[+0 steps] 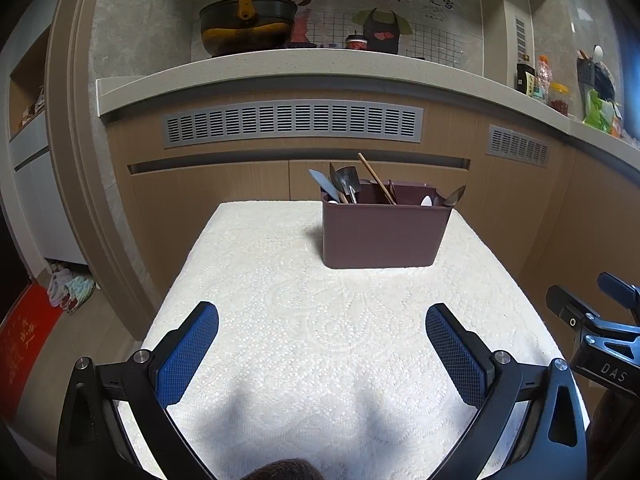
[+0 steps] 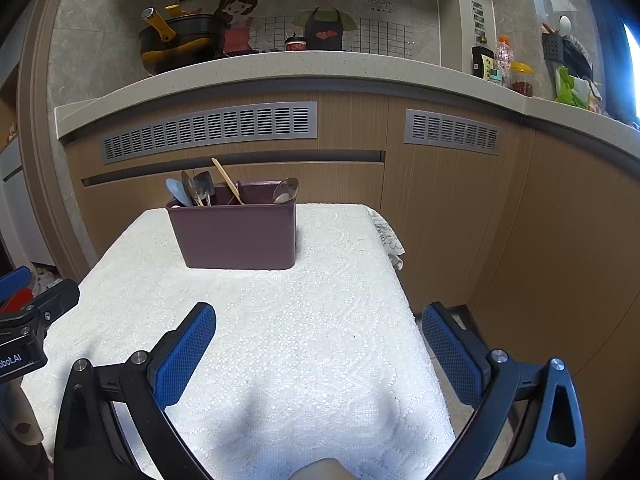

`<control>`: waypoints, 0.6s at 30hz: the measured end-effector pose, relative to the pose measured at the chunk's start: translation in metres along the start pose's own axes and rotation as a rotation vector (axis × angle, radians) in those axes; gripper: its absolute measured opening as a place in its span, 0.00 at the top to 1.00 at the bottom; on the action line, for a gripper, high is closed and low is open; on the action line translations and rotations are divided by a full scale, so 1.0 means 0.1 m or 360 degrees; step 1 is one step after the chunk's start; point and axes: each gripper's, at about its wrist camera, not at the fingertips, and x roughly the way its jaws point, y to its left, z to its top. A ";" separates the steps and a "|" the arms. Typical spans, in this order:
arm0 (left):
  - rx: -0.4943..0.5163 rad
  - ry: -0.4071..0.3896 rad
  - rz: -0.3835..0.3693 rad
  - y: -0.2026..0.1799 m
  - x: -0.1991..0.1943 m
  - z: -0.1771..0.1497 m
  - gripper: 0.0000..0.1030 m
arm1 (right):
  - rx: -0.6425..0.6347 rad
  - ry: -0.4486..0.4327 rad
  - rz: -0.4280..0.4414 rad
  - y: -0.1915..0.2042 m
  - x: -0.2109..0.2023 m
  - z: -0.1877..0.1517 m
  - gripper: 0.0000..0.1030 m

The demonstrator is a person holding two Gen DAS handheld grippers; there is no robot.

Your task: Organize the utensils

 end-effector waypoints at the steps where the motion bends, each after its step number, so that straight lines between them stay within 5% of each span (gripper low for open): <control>1: 0.0002 0.0001 -0.0001 0.00 0.00 0.00 0.00 | 0.0001 -0.0001 0.0000 0.00 0.00 0.00 0.00; 18: 0.0008 0.0009 -0.0006 0.00 0.01 0.00 0.00 | 0.0002 0.0004 0.0002 0.00 0.00 0.00 0.00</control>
